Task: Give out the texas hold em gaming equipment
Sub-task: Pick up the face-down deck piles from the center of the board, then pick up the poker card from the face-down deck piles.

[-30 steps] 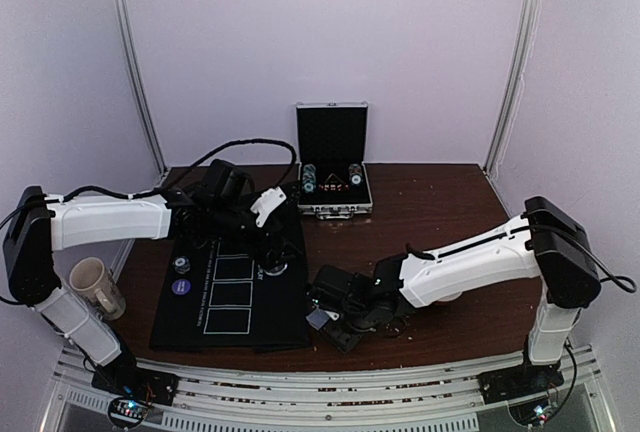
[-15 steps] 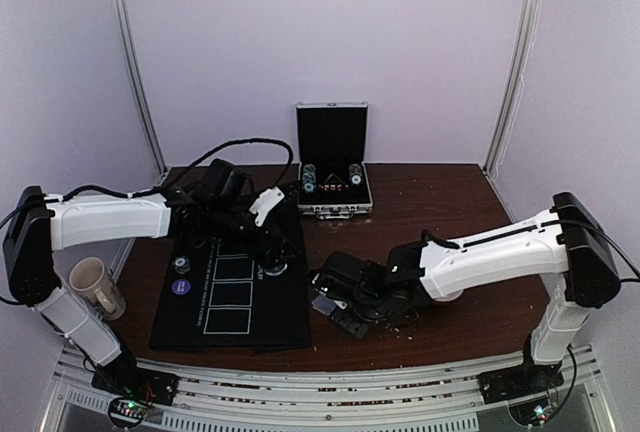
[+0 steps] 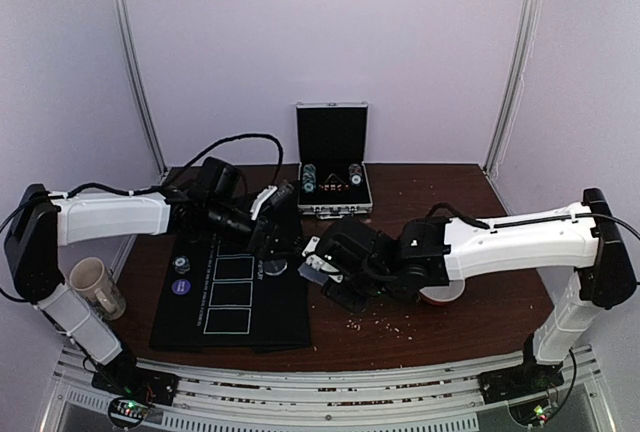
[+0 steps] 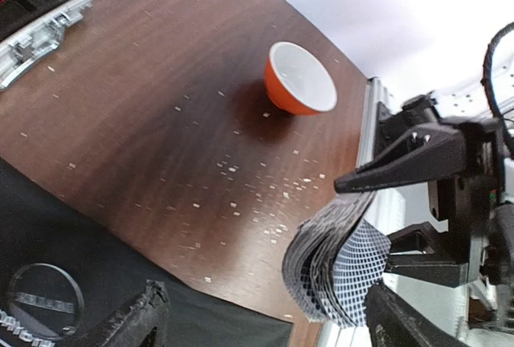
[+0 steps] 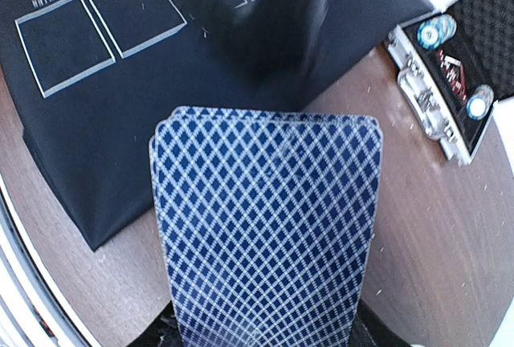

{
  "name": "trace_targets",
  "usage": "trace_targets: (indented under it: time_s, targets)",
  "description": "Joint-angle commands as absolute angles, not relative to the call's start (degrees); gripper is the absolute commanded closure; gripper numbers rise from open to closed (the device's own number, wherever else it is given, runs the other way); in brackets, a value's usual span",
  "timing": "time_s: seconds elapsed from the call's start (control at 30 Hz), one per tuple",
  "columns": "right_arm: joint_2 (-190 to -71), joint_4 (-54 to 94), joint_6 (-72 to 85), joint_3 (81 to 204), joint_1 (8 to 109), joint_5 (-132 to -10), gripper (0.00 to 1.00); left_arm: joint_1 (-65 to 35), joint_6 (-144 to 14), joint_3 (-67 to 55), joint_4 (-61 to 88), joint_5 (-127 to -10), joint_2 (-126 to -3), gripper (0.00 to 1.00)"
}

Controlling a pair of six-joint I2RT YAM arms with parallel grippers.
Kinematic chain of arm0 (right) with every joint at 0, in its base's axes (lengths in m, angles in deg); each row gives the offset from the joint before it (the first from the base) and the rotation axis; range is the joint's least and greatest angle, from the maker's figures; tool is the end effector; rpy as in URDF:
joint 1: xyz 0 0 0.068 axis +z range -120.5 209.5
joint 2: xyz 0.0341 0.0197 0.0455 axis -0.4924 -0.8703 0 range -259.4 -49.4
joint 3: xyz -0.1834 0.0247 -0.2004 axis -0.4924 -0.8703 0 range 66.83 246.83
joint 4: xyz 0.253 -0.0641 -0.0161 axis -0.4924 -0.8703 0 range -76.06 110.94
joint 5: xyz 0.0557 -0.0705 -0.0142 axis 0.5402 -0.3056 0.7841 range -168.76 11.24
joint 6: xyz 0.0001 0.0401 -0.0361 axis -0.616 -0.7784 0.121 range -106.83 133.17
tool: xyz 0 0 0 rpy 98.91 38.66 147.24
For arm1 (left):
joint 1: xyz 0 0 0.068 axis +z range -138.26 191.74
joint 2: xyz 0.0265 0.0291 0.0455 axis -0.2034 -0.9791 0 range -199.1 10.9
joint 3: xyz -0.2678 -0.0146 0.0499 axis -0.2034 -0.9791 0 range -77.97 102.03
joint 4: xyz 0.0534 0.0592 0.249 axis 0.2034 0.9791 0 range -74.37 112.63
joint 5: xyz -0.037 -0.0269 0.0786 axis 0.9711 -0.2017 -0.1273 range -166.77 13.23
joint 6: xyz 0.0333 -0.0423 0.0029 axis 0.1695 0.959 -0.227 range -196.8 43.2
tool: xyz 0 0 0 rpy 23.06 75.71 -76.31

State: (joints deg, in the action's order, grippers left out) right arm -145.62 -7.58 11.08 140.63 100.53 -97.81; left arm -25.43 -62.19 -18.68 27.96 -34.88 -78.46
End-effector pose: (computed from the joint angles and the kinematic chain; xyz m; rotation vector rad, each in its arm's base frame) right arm 0.1300 0.3422 0.2543 -1.2398 2.0583 0.1837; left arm 0.2513 -0.2203 0.2388 0.8643 2.2682 -1.2851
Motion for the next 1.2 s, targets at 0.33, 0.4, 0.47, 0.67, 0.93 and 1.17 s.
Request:
trace_targets:
  time_s: [0.33,0.4,0.47,0.67,0.93,1.17]
  targets:
    - [-148.8,-4.7,18.3,147.7,101.5,-100.9,0.48,-25.7,-55.9,-22.9,15.6,-24.3,-79.3,0.23]
    - [-149.0,-4.7,18.5,147.9,101.6,-101.0,0.48,-25.7,-55.8,-22.8,14.9,-23.8,-79.0,0.29]
    - [-149.2,-4.6,18.6,147.9,101.6,-101.2,0.48,-25.8,-55.8,-23.0,14.5,-23.3,-78.7,0.36]
    - [-149.2,-3.9,19.2,148.4,101.6,-102.1,0.48,-27.0,-59.9,-23.3,18.4,-21.9,-79.4,0.51]
    - [-149.8,-2.9,20.3,148.5,101.6,-103.5,0.5,-28.4,-60.0,-22.9,16.4,-18.7,-79.5,1.0]
    - [-149.0,0.0,20.8,145.3,101.6,-105.2,0.05,-28.4,-55.6,-25.5,11.1,-17.6,-77.8,1.0]
